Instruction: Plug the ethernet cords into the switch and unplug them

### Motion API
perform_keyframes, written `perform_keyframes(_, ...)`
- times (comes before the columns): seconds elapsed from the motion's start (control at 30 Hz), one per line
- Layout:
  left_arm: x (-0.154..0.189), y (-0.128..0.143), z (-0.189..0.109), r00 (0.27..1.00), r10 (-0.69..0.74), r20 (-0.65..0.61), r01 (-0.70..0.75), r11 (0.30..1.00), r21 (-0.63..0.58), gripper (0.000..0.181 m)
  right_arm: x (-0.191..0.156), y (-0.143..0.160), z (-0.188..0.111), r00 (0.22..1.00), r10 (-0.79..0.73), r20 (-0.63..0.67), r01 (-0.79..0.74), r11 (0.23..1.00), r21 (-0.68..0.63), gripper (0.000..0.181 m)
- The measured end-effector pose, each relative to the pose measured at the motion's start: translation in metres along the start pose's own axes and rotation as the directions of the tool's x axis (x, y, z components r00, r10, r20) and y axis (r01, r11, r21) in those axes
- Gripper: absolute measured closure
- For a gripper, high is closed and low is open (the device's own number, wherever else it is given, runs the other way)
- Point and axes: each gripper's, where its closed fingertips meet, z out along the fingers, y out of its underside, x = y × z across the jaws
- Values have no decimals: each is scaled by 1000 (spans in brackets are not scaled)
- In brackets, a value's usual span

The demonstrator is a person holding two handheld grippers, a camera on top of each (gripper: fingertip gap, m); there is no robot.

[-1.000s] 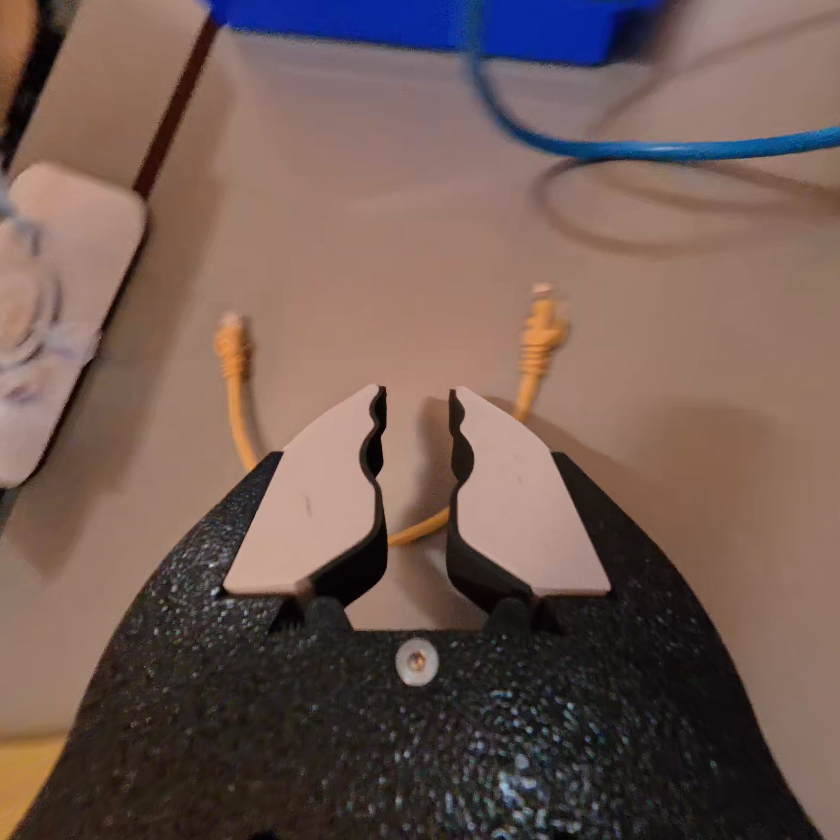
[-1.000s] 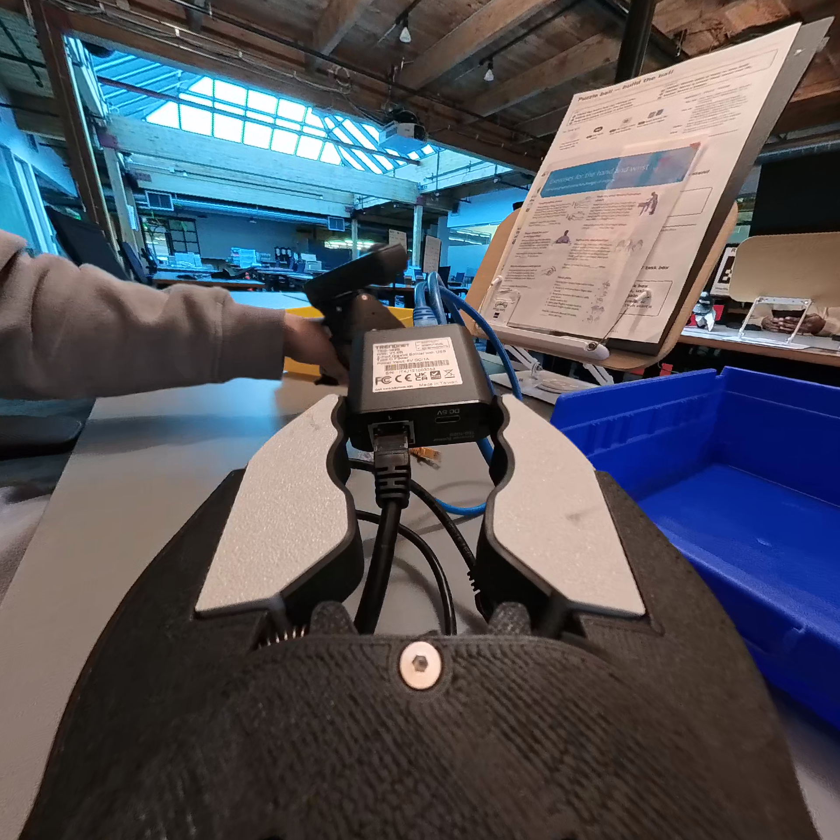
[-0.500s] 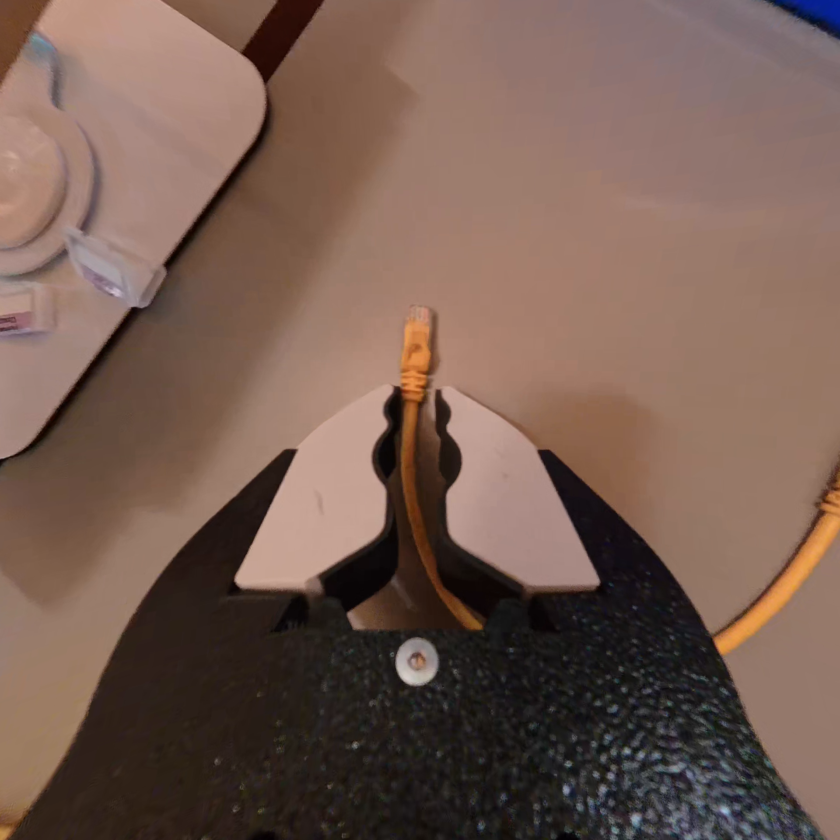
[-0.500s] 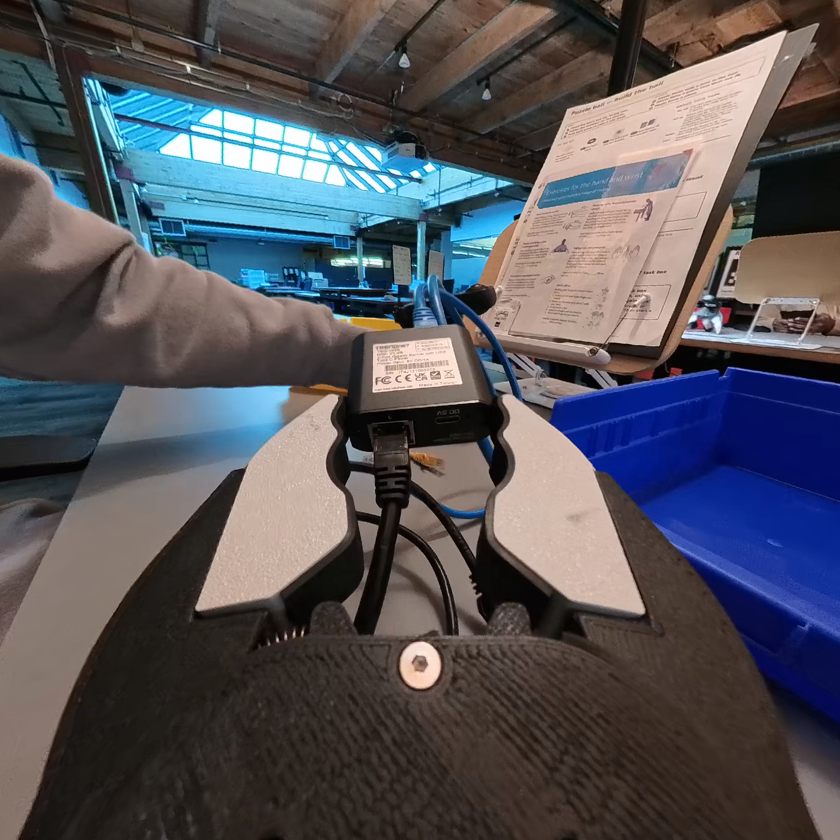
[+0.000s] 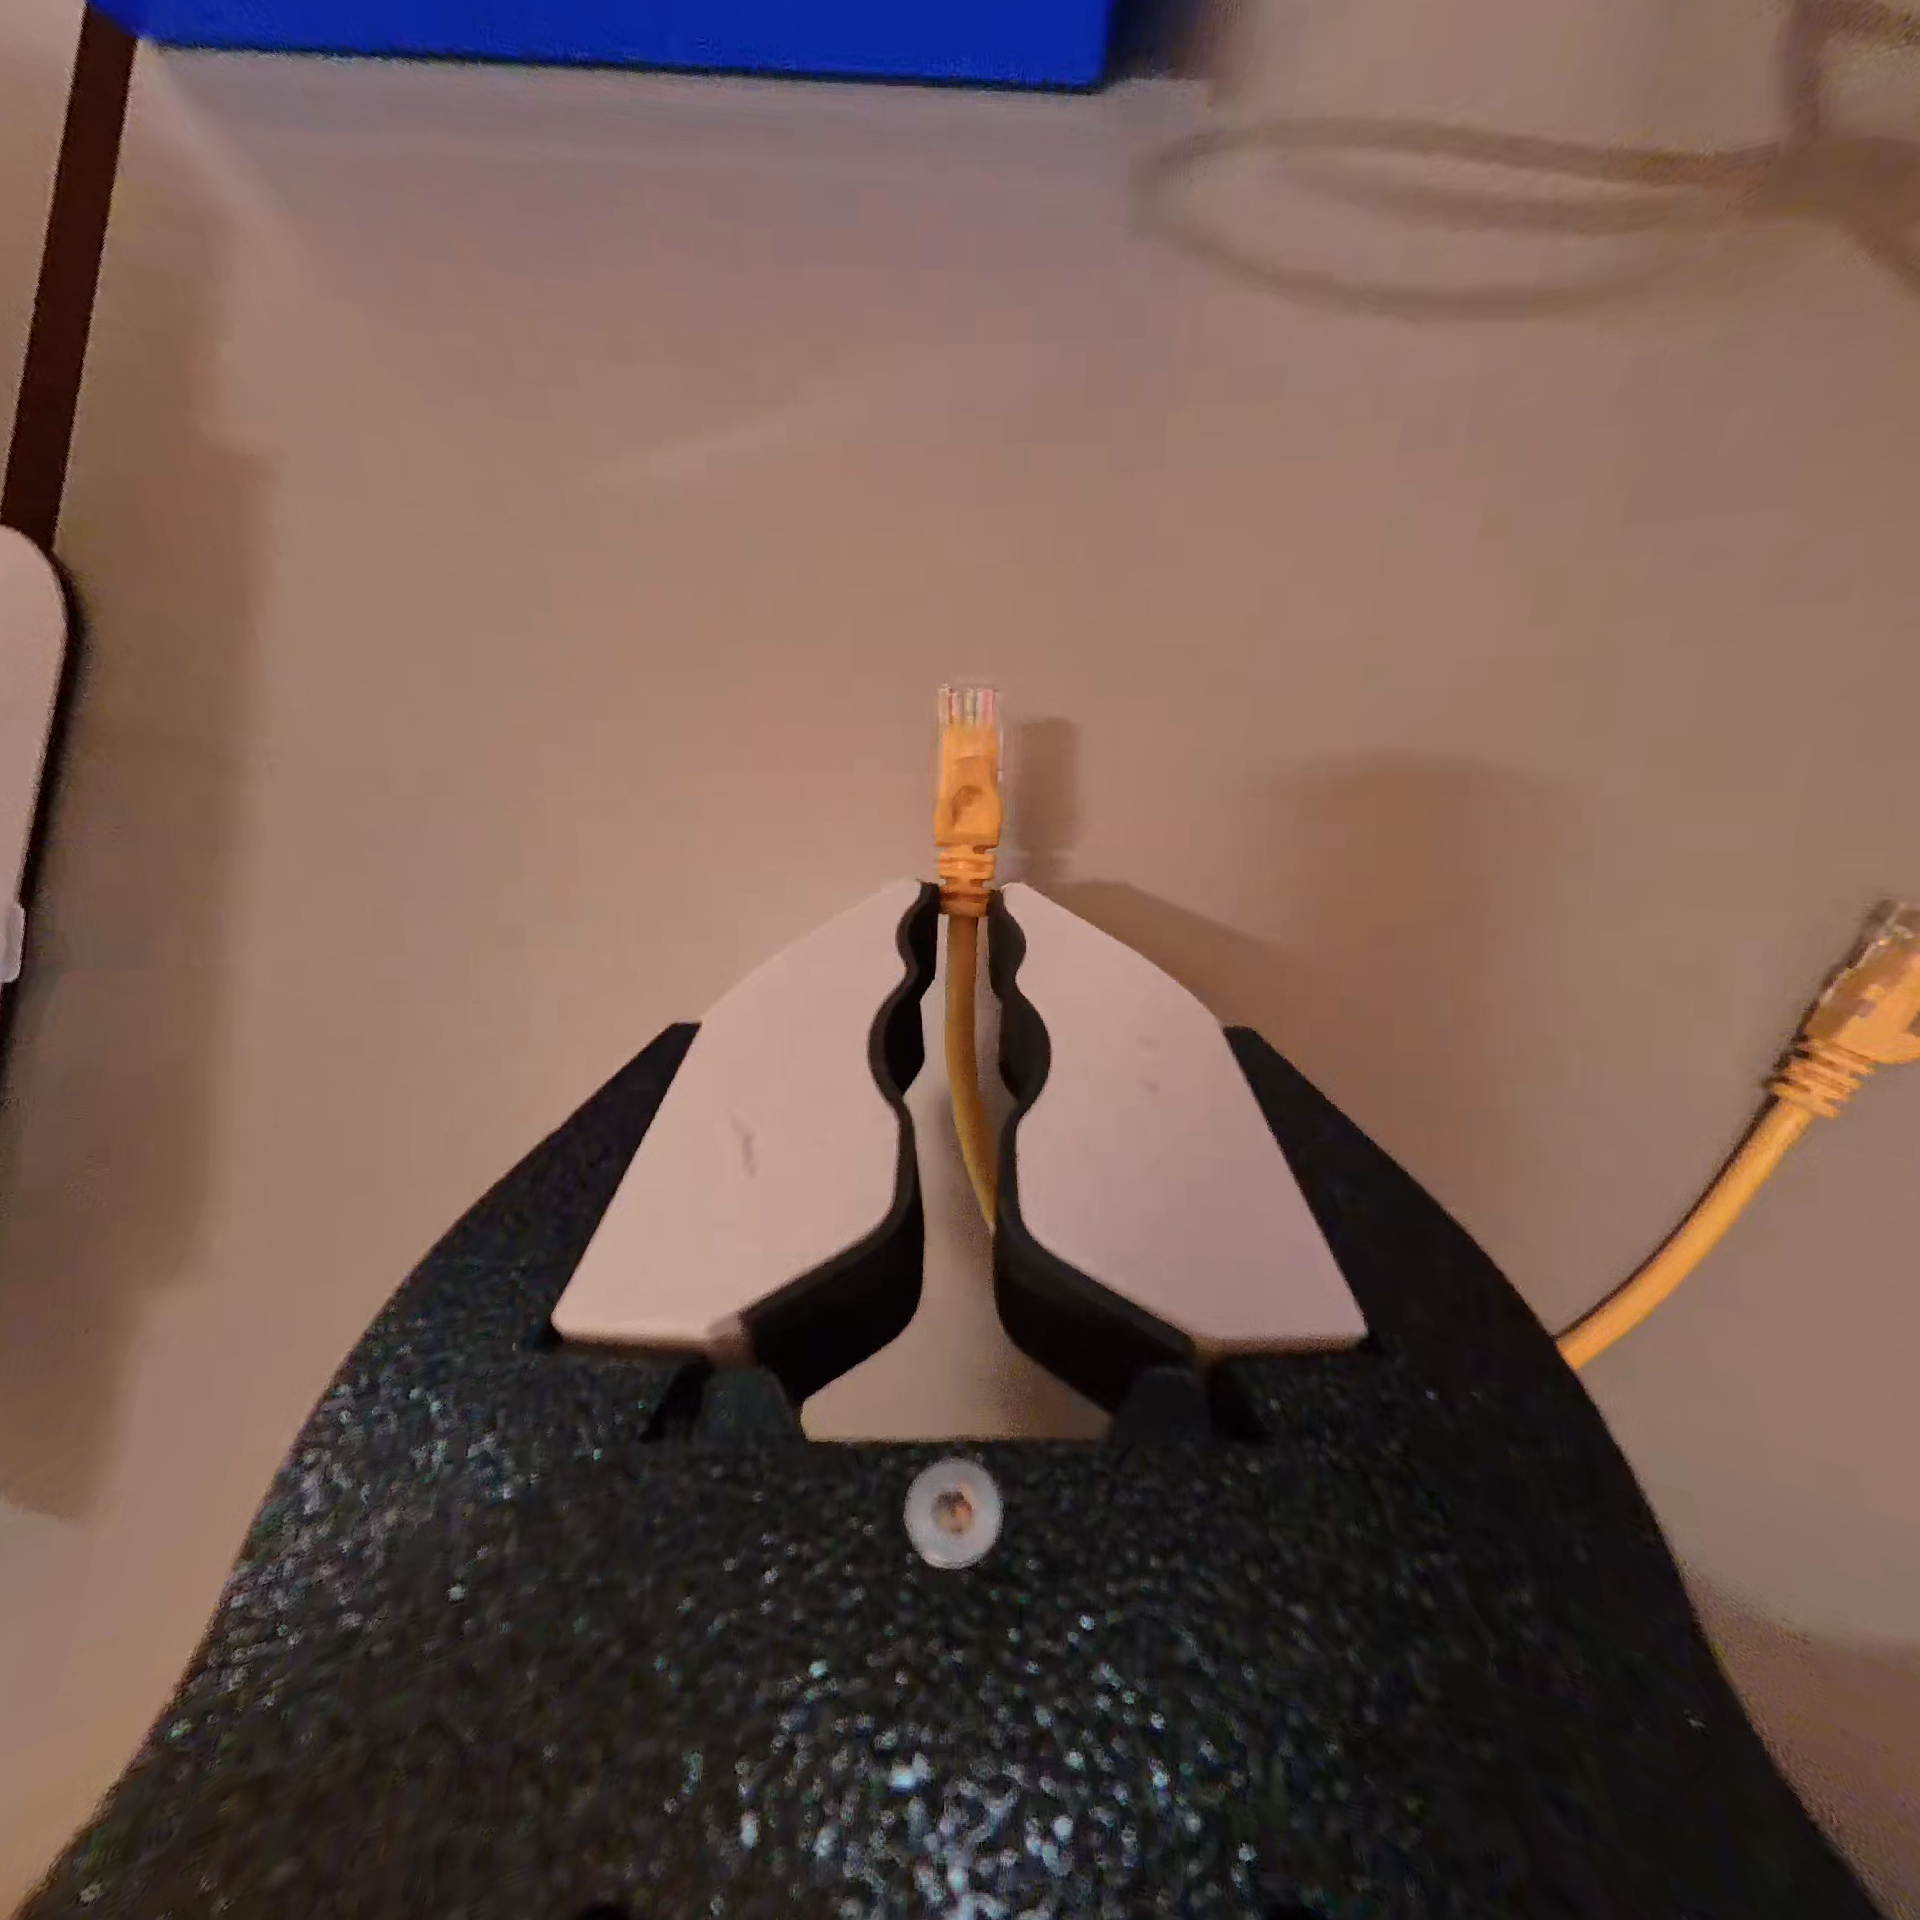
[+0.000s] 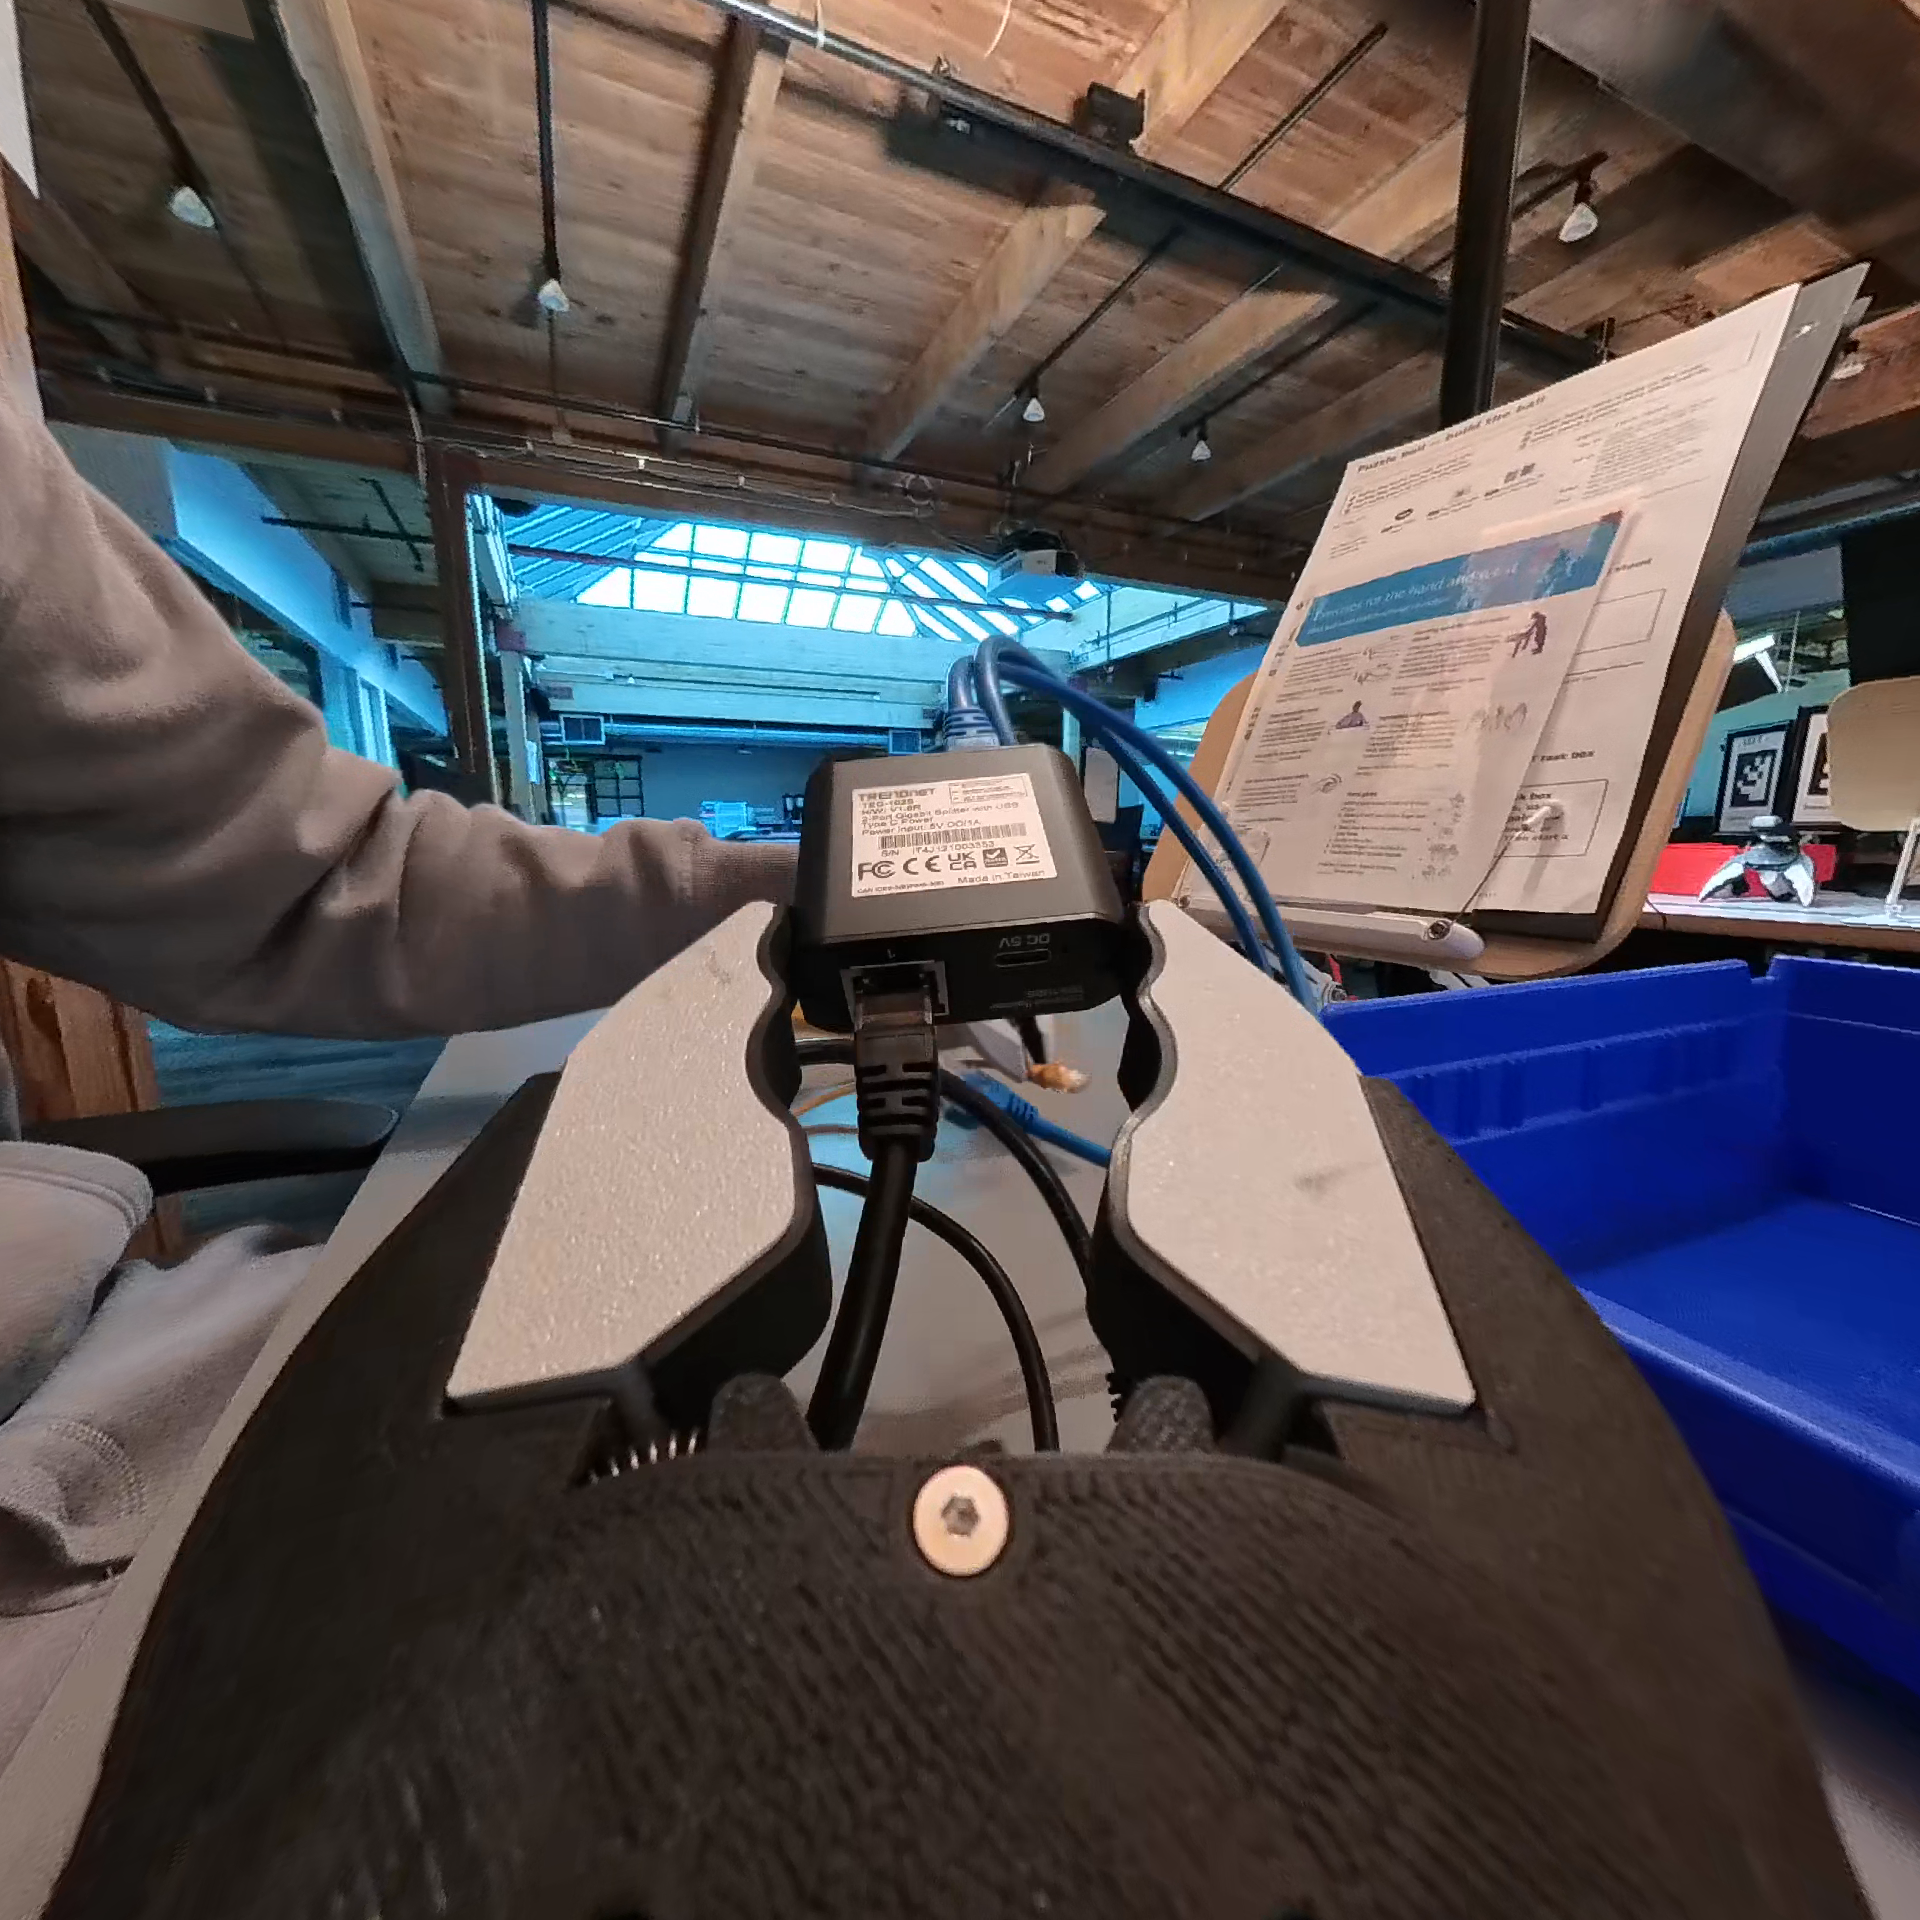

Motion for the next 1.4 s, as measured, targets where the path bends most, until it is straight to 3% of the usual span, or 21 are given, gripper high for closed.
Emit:
perform_keyframes(0.03, 6, -1, -2, 1000, 23, -4, -23, 1000, -4, 173, 0, 0, 0, 1000, 2, 0, -2, 1000, 2, 121)
perform_keyframes(0.23, 35, -15, -8, 992, 121, -25, -120, 992, 44, 173, 3, -1, -1, 1000, 15, -13, -15, 1000, 11, 121)
perform_keyframes(0.3, 24, -22, -14, 987, 148, 65, -151, 987, 46, 173, 4, -2, -2, 1000, 15, -19, -15, 1000, 14, 121)
perform_keyframes(0.37, -10, -34, -33, 945, 175, 276, -193, 980, 40, 173, 5, -2, -2, 1000, 17, -24, -16, 1000, 18, 121)
perform_keyframes(0.4, -32, -45, -52, 877, 192, 440, -234, 971, 43, 173, 5, -2, -2, 1000, 16, -24, -16, 1000, 19, 121)
perform_keyframes(0.43, -52, -58, -79, 761, 210, 614, -291, 956, 33, 173, 5, -2, -2, 1000, 15, -25, -14, 1000, 18, 121)
perform_keyframes(0.5, -68, -81, -128, 488, 271, 830, -422, 905, -47, 173, 4, -2, -2, 1000, 10, -25, -10, 1000, 13, 121)
perform_keyframes(0.53, -66, -88, -142, 368, 308, 878, -470, 876, -110, 173, 4, -1, -1, 1000, 10, -23, -10, 1000, 9, 121)
perform_keyframes(0.57, -58, -91, -144, 298, 360, 884, -514, 841, -170, 173, 4, -1, -1, 1000, 10, -23, -10, 1000, 5, 121)
perform_keyframes(0.6, -45, -91, -134, 288, 417, 862, -554, 807, -205, 173, 4, 0, -1, 1000, 10, -22, -10, 1000, 3, 121)
perform_keyframes(0.7, -4, -70, -87, 412, 497, 763, -575, 792, -206, 172, 4, 0, 0, 1000, 9, -19, -9, 1000, 1, 121)
perform_keyframes(0.83, 64, -48, -31, 717, 453, 529, -503, 863, -57, 181, 3, 0, 0, 1000, 5, -16, -5, 1000, -1, 121)
perform_keyframes(0.93, 107, -40, -4, 867, 394, 305, -417, 909, 9, 181, 3, 0, 0, 1000, 4, -14, -4, 1000, -3, 121)
perform_keyframes(1.03, 114, -39, 6, 921, 324, 217, -342, 938, 52, 174, 3, 1, 0, 1000, 6, -14, -6, 1000, -4, 121)
perform_keyframes(1.1, 111, -37, 4, 965, 228, 133, -238, 969, 69, 162, 2, 0, 0, 1000, 2, -15, -2, 1000, -3, 121)
perform_keyframes(1.2, 108, -28, 8, 997, 74, -19, -73, 997, 35, 160, 2, 1, 0, 1000, 5, -13, -5, 1000, -5, 121)
perform_keyframes(1.33, 100, -16, 24, 999, 26, -27, -26, 1000, -14, 157, 2, 2, 1, 1000, 4, -11, -4, 1000, -12, 121)
perform_keyframes(1.4, 101, -18, 28, 1000, 15, -7, -15, 1000, 20, 158, 2, 3, 2, 1000, -1, -16, 0, 1000, -21, 121)
